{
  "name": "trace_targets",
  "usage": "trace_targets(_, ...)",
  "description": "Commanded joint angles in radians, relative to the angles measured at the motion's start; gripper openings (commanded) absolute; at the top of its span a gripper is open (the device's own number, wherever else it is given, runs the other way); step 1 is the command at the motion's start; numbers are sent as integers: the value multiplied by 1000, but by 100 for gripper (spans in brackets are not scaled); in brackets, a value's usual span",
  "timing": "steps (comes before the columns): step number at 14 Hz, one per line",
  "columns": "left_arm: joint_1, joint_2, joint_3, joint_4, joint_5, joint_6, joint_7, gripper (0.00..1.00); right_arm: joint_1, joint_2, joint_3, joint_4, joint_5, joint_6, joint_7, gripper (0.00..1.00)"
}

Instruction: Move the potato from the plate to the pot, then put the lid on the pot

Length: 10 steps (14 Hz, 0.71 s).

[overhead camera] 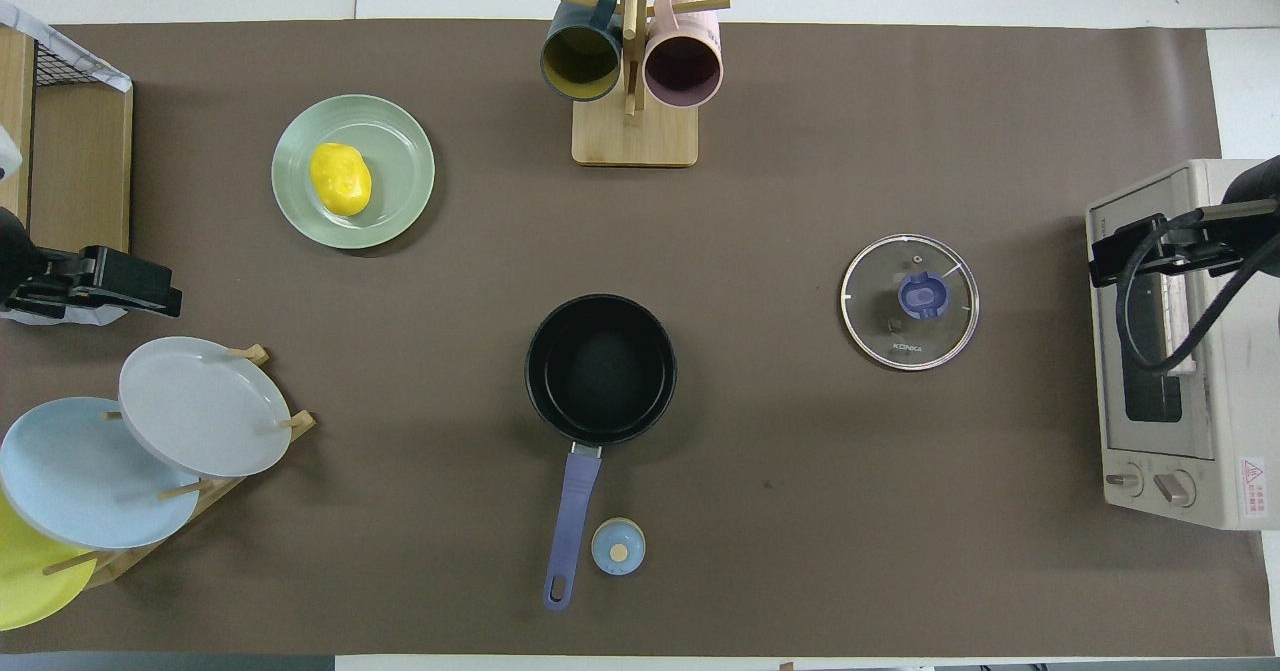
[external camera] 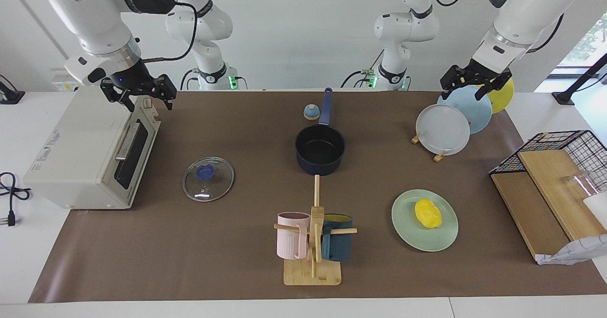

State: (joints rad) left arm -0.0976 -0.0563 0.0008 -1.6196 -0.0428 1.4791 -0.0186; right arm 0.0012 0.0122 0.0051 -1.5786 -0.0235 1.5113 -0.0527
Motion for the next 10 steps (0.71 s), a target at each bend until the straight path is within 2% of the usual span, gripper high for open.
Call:
trace_targets(1, -11, -22, 8, -20, 12, 6, -1, 100, -15, -17, 10, -18, 5, -5, 10, 100)
trace_targets(5, -8, -22, 8, -20, 12, 23, -3, 100, -18, -17, 7, -18, 5, 1, 13, 100)
trace_targets(10, -1, -19, 8, -29, 12, 66, -7, 100, -82, -15, 6, -18, 5, 3, 14, 100)
